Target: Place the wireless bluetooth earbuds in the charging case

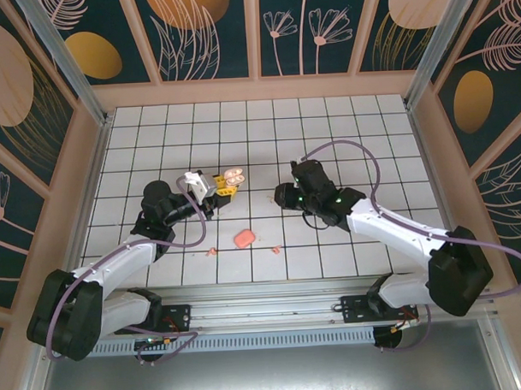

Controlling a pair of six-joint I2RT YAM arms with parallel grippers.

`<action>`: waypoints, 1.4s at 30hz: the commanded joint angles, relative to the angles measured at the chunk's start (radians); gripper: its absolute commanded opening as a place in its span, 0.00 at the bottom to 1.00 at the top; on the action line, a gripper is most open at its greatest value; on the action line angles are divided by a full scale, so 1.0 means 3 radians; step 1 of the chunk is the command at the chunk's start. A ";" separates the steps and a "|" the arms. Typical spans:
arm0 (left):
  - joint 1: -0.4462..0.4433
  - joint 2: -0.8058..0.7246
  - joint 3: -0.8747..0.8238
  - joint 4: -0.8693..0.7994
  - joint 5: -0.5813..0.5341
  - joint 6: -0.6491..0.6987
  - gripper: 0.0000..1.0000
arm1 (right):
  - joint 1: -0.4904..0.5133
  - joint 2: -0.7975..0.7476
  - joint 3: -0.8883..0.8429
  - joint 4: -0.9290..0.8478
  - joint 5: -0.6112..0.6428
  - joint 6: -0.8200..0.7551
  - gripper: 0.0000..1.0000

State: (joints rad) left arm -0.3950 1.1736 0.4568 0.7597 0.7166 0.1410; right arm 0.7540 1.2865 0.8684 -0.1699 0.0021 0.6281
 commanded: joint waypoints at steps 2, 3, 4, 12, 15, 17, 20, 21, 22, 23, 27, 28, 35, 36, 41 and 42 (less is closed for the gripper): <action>-0.0017 0.0009 -0.0021 0.0205 0.0016 -0.0106 0.15 | 0.0046 -0.0209 0.0021 0.0487 0.0117 -0.0161 0.22; -0.0017 0.0010 -0.0022 0.0225 0.0025 -0.0115 0.15 | 0.0056 -0.0227 0.0039 0.0544 0.0110 -0.0199 0.23; -0.0016 0.0007 -0.0017 0.0236 0.0023 -0.0124 0.15 | 0.0068 -0.0246 0.0060 0.0587 0.0101 -0.0241 0.23; -0.0017 -0.0031 -0.0019 0.0291 0.0054 -0.0175 0.15 | 0.0228 -0.0305 0.0270 0.0958 0.0059 -0.0629 0.23; -0.0022 -0.0026 -0.0016 0.0432 0.0106 -0.0306 0.15 | 0.0291 -0.0295 0.0294 0.1123 0.0059 -0.0715 0.22; -0.0015 -0.0018 0.0015 0.0479 0.0145 -0.0351 0.15 | 0.0309 -0.0268 0.0311 0.1198 -0.0051 -0.0731 0.23; -0.0018 -0.0031 0.0035 0.0484 0.0163 -0.0315 0.15 | 0.0320 -0.0210 0.0374 0.1253 -0.0083 -0.0795 0.23; -0.0017 -0.0040 0.0027 0.0484 0.0167 -0.0294 0.15 | 0.0329 -0.0199 0.0399 0.1274 -0.0089 -0.0824 0.23; -0.0018 -0.0046 0.0022 0.0480 0.0173 -0.0273 0.15 | 0.0332 -0.0192 0.0411 0.1295 -0.0089 -0.0847 0.23; -0.0018 -0.0054 0.0011 0.0482 0.0189 -0.0248 0.15 | 0.0340 -0.0190 0.0424 0.1335 -0.0098 -0.0875 0.23; -0.0018 -0.0109 -0.0051 0.0500 0.0251 -0.0104 0.15 | 0.0360 -0.0188 0.0449 0.1413 -0.0154 -0.0933 0.23; -0.0018 -0.0131 -0.0064 0.0490 0.0243 -0.0063 0.15 | 0.0365 -0.0185 0.0449 0.1432 -0.0189 -0.0925 0.23; -0.0017 -0.0215 -0.0081 0.0447 0.0201 0.0005 0.15 | 0.0452 -0.0156 0.0438 0.1456 -0.0304 -0.0994 0.23; -0.0015 -0.0213 -0.0080 0.0455 0.0195 -0.0007 0.15 | 0.0457 -0.0152 0.0430 0.1465 -0.0304 -0.0998 0.23; -0.0018 -0.0210 -0.0081 0.0509 0.0214 -0.0047 0.15 | 0.0471 -0.0094 0.0427 0.1475 -0.0303 -0.0999 0.23; -0.0018 -0.0210 -0.0081 0.0519 0.0217 -0.0054 0.15 | 0.0476 -0.0078 0.0429 0.1481 -0.0308 -0.0997 0.23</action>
State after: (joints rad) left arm -0.3950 1.1255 0.4370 0.8646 0.7589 0.1196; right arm 0.8856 1.2446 0.9672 0.2230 -0.0803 0.3458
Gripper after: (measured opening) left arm 0.208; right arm 0.232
